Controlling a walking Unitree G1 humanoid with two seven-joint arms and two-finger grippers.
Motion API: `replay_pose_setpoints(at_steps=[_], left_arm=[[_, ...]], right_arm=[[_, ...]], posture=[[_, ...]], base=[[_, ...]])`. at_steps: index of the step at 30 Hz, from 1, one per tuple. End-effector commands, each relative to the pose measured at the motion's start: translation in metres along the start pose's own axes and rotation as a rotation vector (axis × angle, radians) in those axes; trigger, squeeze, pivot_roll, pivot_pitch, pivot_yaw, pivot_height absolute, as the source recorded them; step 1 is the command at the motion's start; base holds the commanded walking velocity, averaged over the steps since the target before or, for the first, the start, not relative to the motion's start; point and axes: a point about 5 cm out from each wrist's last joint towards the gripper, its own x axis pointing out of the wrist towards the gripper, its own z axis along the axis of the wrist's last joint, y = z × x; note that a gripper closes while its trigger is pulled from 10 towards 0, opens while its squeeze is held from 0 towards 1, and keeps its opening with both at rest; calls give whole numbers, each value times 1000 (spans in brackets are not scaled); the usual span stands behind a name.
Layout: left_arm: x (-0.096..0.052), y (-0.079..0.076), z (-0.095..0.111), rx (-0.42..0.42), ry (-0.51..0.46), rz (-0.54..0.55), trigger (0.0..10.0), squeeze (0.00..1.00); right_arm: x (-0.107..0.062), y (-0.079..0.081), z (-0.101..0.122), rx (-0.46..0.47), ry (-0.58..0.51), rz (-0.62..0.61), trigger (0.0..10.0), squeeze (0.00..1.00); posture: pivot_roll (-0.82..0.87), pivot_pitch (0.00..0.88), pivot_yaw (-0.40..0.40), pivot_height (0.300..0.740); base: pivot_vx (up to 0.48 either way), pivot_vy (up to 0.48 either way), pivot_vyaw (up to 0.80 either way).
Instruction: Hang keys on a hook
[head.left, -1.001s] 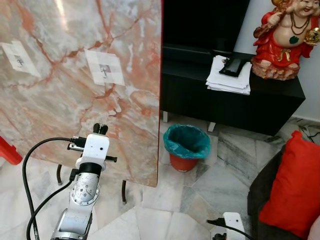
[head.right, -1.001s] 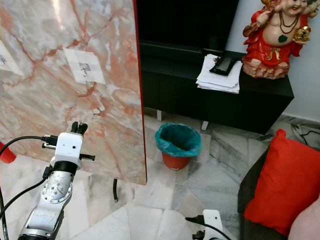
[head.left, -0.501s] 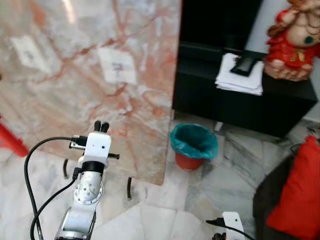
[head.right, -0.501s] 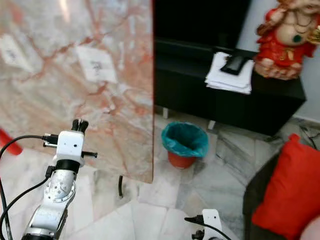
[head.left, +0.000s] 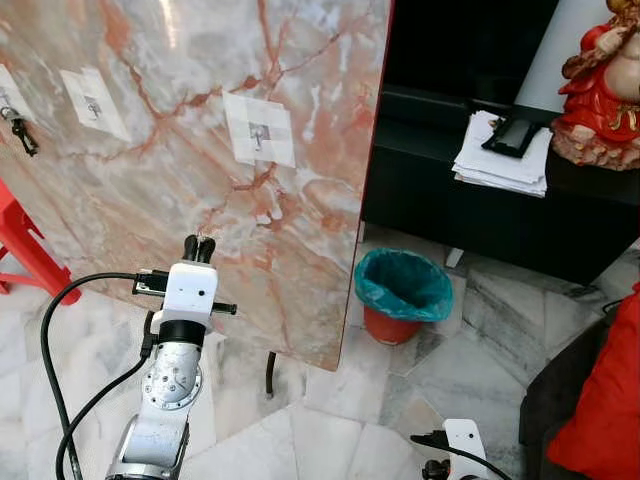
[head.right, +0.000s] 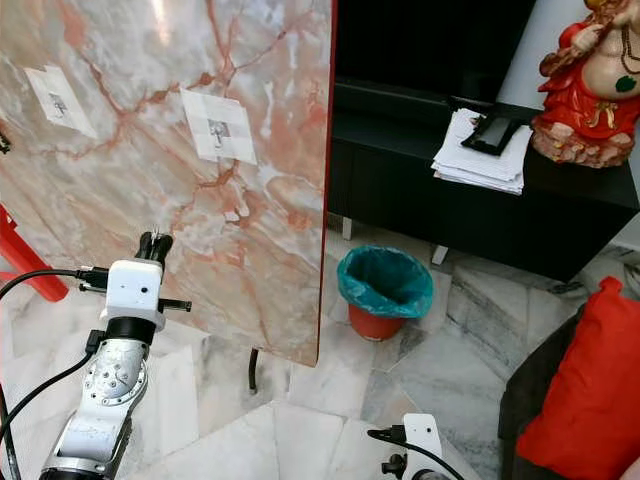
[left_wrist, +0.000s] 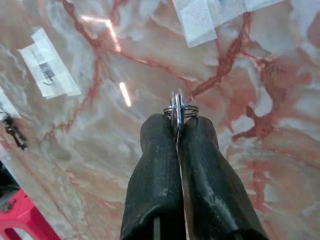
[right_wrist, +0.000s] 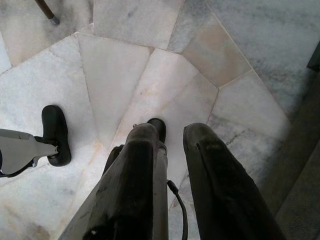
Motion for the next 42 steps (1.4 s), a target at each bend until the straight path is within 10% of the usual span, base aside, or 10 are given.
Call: replay_pose_setpoints(at_steps=[1, 42], left_arm=[[0, -2, 3, -16, -18, -12, 10000, 0], [-1, -10, 10, -51, -71, -62, 10000, 0]], right_arm=[[0, -1, -4, 17, 11, -8, 10000, 0], [-1, -1, -5, -48, 26, -2, 10000, 0]], posture=[[-4, 96, -38, 740], [-1, 88, -36, 740]], base=[[0, 0, 0], [204, 0, 0]])
